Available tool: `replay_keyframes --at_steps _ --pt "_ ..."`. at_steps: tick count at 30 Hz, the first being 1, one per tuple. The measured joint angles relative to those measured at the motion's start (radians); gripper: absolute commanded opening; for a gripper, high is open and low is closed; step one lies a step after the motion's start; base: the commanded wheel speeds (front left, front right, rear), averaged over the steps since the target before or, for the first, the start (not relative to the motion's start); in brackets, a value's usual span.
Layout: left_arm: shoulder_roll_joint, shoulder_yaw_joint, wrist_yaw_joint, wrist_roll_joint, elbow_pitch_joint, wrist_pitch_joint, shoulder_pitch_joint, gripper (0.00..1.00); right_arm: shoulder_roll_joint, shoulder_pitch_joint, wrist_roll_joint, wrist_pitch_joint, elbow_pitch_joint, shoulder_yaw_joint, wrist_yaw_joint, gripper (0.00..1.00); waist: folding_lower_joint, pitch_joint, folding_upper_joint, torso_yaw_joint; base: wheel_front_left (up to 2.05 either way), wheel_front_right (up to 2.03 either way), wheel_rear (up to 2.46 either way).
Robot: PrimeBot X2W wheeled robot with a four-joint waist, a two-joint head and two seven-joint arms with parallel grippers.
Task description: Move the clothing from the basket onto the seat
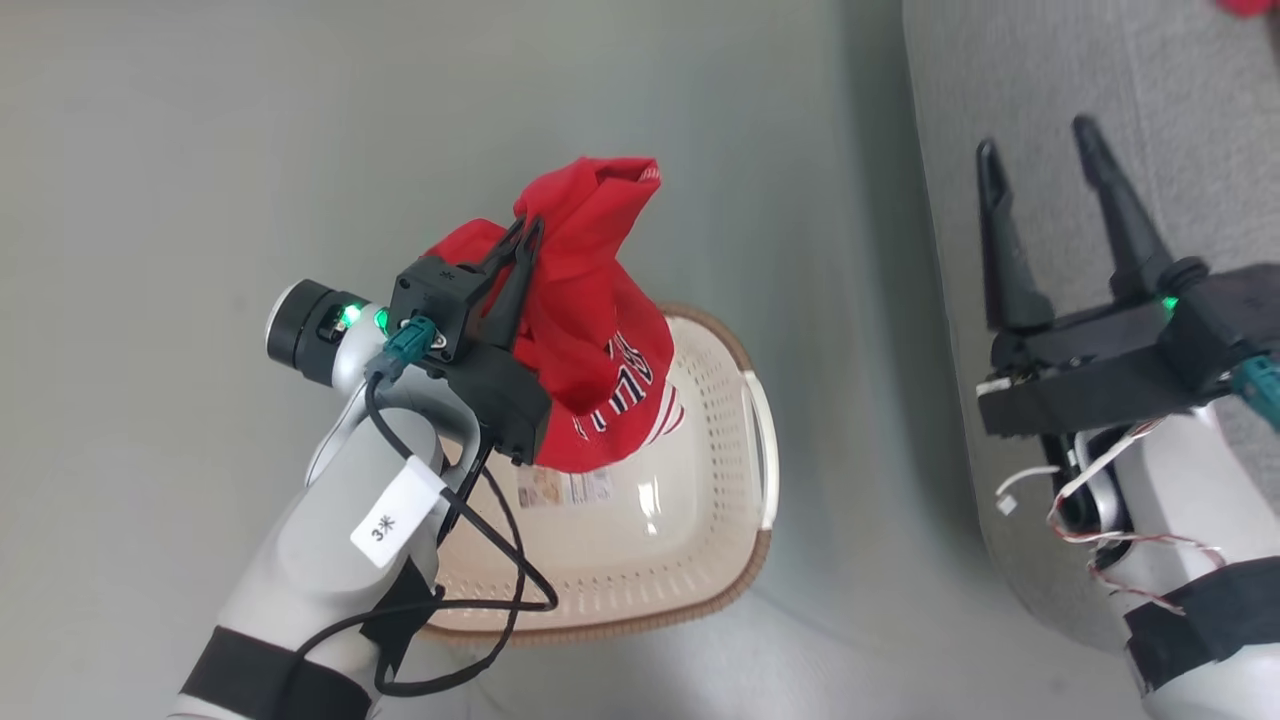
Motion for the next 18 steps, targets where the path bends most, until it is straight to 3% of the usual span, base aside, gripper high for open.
replay_keyframes --at_steps 4,18 --pt "-0.002 0.004 -0.008 -0.005 -0.028 -0.002 0.000 0.00 0.019 0.018 0.004 0.001 0.037 0.003 0.003 1.00 -0.0001 -0.060 0.0000 0.017 0.00 0.00 0.00" --pt "-0.005 -0.011 -0.034 -0.017 -0.075 -0.007 -0.002 0.00 0.047 0.048 0.010 0.002 0.198 0.077 0.069 1.00 0.0000 -0.273 -0.0001 0.055 0.00 0.00 0.00"
